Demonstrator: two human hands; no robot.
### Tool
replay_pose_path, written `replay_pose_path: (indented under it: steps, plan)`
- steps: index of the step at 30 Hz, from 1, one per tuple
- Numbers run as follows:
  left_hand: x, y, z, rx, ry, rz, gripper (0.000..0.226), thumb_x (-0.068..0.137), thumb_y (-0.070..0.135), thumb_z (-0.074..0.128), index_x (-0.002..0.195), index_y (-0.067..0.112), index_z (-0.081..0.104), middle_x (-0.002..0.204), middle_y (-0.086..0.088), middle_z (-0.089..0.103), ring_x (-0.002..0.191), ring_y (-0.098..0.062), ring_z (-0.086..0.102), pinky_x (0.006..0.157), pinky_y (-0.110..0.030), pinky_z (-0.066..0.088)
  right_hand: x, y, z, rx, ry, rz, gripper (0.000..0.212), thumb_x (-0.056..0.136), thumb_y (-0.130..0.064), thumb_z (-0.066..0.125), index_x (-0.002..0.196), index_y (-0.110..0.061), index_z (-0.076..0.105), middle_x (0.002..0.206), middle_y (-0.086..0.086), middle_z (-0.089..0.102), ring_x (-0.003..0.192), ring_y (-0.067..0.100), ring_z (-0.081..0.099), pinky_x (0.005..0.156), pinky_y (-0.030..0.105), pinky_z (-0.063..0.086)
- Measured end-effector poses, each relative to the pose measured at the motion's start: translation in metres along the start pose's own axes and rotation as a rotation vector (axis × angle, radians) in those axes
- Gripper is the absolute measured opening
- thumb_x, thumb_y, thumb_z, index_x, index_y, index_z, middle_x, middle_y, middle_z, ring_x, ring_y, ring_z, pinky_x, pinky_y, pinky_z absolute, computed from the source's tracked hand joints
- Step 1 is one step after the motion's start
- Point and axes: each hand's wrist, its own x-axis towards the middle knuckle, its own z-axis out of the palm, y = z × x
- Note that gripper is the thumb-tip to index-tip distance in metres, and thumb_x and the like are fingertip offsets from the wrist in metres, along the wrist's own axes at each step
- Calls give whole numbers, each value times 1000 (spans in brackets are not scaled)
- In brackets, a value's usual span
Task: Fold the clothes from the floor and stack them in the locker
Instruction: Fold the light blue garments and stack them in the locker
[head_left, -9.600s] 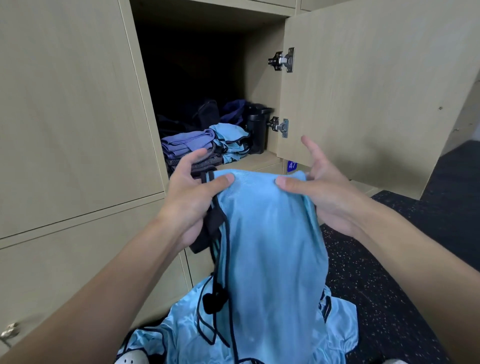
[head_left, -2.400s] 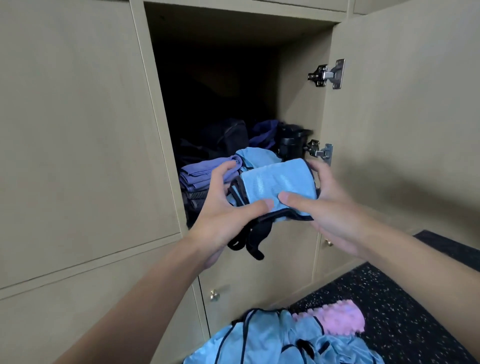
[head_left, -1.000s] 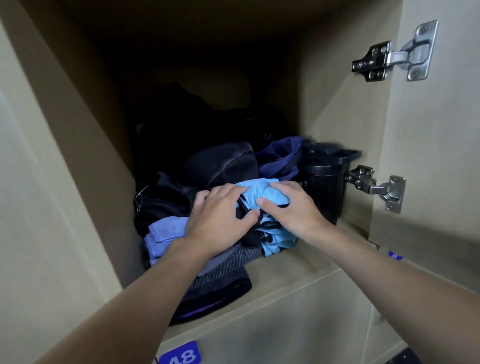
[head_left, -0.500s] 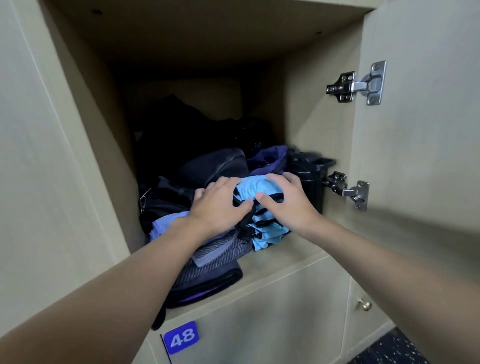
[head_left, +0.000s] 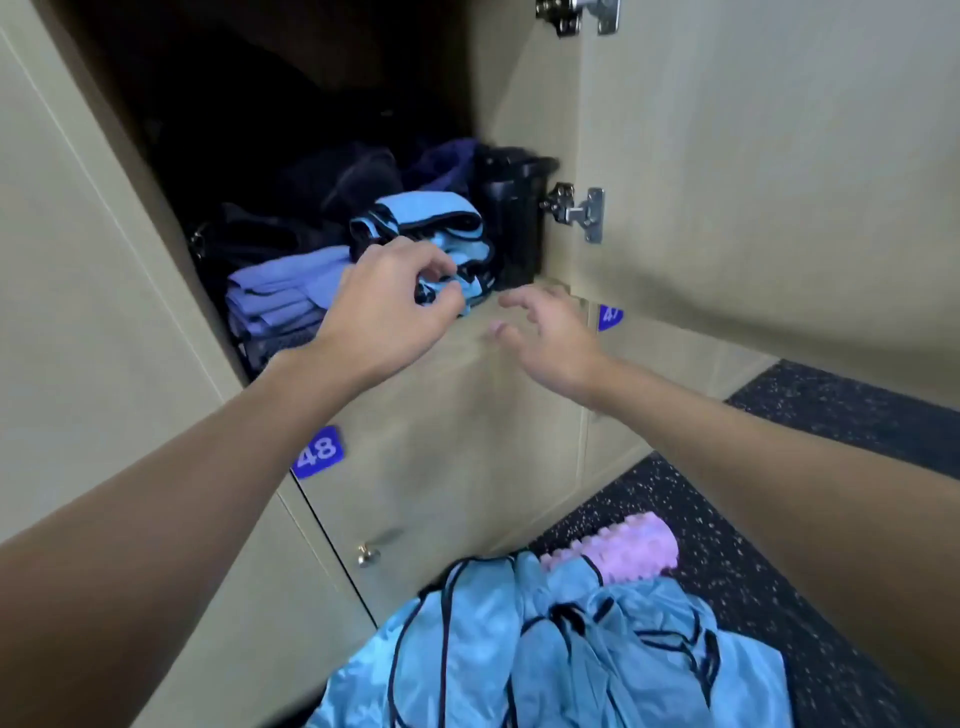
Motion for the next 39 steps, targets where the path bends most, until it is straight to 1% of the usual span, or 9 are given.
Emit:
replay_pose_path:
  steps: [6, 9, 11, 15, 18, 21, 24, 29, 39]
  plan:
    - [-102, 8, 72, -106, -248, -114, 23, 77, 39, 55, 93, 29, 68, 82, 14, 62, 90, -17, 61, 90, -34, 50, -105, 78, 20, -55, -116, 192, 23, 94, -17, 60, 115, -9, 65, 125, 16, 56, 114, 28, 55, 92, 22, 37]
    - [-157, -5, 110, -169, -380, -246, 21, 76, 39, 56, 91, 29, 68, 81, 16, 66, 88, -16, 64, 90, -33, 51, -161, 106, 29, -40, -215, 270, 15, 96, -9, 56, 105, -3, 66, 106, 14, 63, 93, 21, 60, 66, 6, 40]
    - [-194, -21, 134, -186, -468, -315, 14, 79, 36, 58, 87, 31, 68, 80, 14, 67, 83, -15, 64, 87, -35, 53, -193, 127, 40, -70, -231, 303, 12, 95, -6, 56, 97, 1, 66, 96, 13, 64, 85, 18, 58, 65, 9, 39]
    - [-259, -65, 173, -107, -599, -487, 12, 88, 34, 63, 98, 28, 64, 89, 11, 64, 82, -17, 62, 85, -37, 54, -231, 174, 77, -106, -338, 402, 23, 98, -19, 57, 116, -5, 62, 117, 8, 63, 103, 26, 59, 84, 31, 47]
    - [-297, -99, 195, -46, -629, -624, 24, 92, 35, 64, 112, 22, 61, 103, 4, 63, 90, -19, 61, 86, -36, 52, -248, 202, 109, -128, -455, 428, 42, 99, -31, 57, 137, -16, 50, 138, -2, 47, 109, 23, 59, 80, 24, 46]
    - [-316, -123, 215, -2, -684, -682, 36, 93, 41, 63, 122, 20, 56, 114, 1, 60, 96, -19, 59, 88, -36, 51, -259, 224, 139, -119, -515, 404, 57, 97, -33, 59, 148, -19, 38, 155, 0, 34, 140, 19, 36, 112, 28, 32]
    - [-318, -136, 236, -2, -664, -718, 35, 92, 42, 64, 112, 15, 57, 106, 0, 60, 94, -19, 60, 83, -36, 50, -261, 240, 160, -134, -532, 413, 66, 97, -35, 58, 153, -19, 28, 160, 0, 26, 148, 19, 22, 120, 37, 22]
    - [-309, -141, 258, -57, -545, -822, 36, 84, 31, 72, 69, 13, 44, 63, -1, 48, 56, -19, 45, 56, -30, 36, -262, 251, 171, -145, -542, 422, 66, 98, -35, 56, 155, -18, 26, 160, 0, 29, 147, 19, 24, 120, 36, 24]
    - [-300, -120, 237, -137, -364, -761, 11, 86, 10, 69, 81, 7, 61, 76, -2, 59, 62, -17, 50, 58, -29, 43, -254, 231, 165, -137, -474, 437, 61, 98, -34, 54, 152, -19, 29, 154, 5, 33, 143, 22, 28, 114, 44, 33]
